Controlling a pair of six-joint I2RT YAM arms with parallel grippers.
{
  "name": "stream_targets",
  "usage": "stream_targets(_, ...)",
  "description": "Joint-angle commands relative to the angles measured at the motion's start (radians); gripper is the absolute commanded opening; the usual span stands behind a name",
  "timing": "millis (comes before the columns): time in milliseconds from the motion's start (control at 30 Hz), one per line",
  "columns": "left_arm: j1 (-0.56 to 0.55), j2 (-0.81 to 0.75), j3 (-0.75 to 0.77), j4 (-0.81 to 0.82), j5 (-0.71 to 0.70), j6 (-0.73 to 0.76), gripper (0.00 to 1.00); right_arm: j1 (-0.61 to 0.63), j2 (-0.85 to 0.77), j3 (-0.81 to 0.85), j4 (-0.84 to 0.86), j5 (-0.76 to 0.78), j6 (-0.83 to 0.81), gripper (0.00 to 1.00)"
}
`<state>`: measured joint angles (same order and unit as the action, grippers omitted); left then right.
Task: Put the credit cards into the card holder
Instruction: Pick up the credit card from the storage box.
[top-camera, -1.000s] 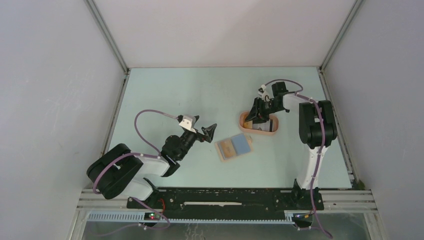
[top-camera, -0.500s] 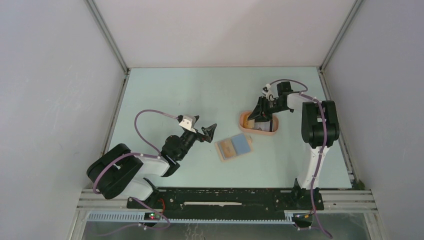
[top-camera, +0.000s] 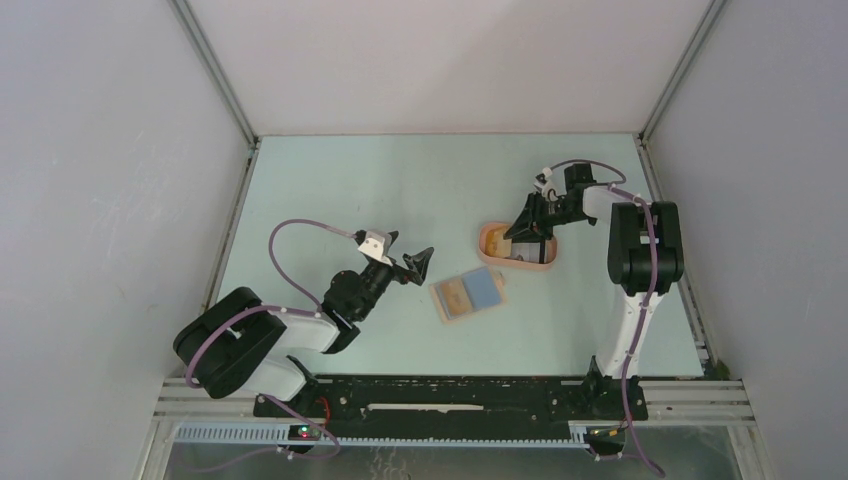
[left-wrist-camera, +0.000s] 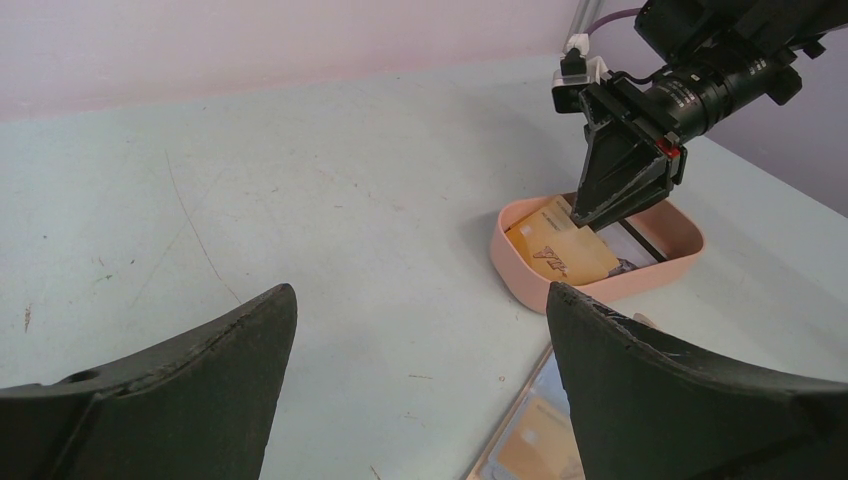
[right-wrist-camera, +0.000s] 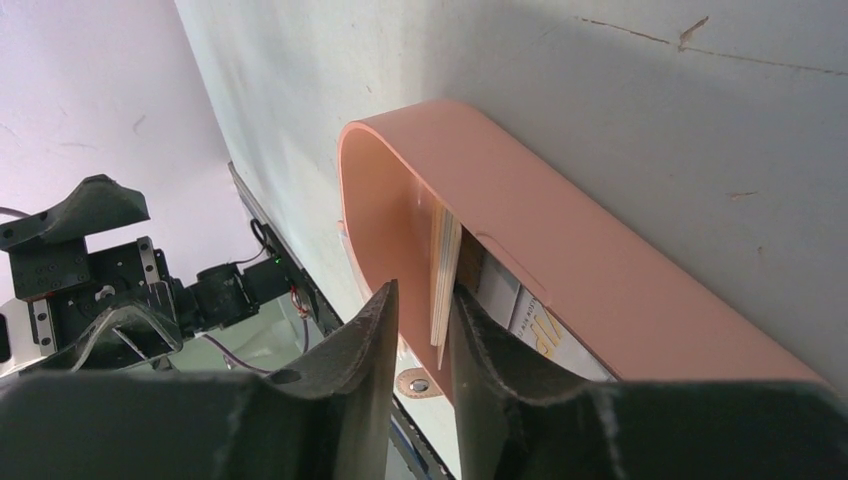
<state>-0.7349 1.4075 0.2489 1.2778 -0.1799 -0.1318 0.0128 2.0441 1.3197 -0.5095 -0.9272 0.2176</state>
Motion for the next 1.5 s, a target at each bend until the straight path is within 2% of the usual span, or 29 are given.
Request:
stream_targets(0, -0.004, 0.002, 0.001, 0.053, -0.002, 0.009, 0.99, -0.005, -0.012, 0.013, -0.015, -0.034, -0.011, 0.32)
stream_targets(467, -0.003, 0.002, 0.002, 0.054, -0.002, 0.009, 0.99, -0.047, -0.016, 0.003, -0.017, -0.012, -0.015, 0.06)
stream_targets(633, -0.004, 0.002, 0.002, 0.053, -0.001, 0.009, 0.99, -0.048, -0.012, 0.001, -0.017, -0.026, -0.014, 0.04)
stream_targets(833, -0.003, 0.001, -0.002, 0.056, -0.001, 0.009, 0.99, -0.045, -0.018, 0.003, -0.020, -0.027, -0.034, 0.16)
stream_targets(1067, -0.003, 0.001, -0.003, 0.061, 0.000, 0.009, 1.00, -0.046, -0.127, 0.011, -0.113, 0.125, -0.166, 0.34)
stream_targets(1267, -0.003, 0.001, -0.007, 0.066, 0.000, 0.009, 1.00, -0.047, -0.193, -0.003, -0.147, 0.234, -0.216, 0.45)
stream_targets(1467, -0.004, -0.001, -0.011, 0.072, 0.003, 0.009, 1.00, -0.039, -0.153, -0.006, -0.164, 0.278, -0.237, 0.51)
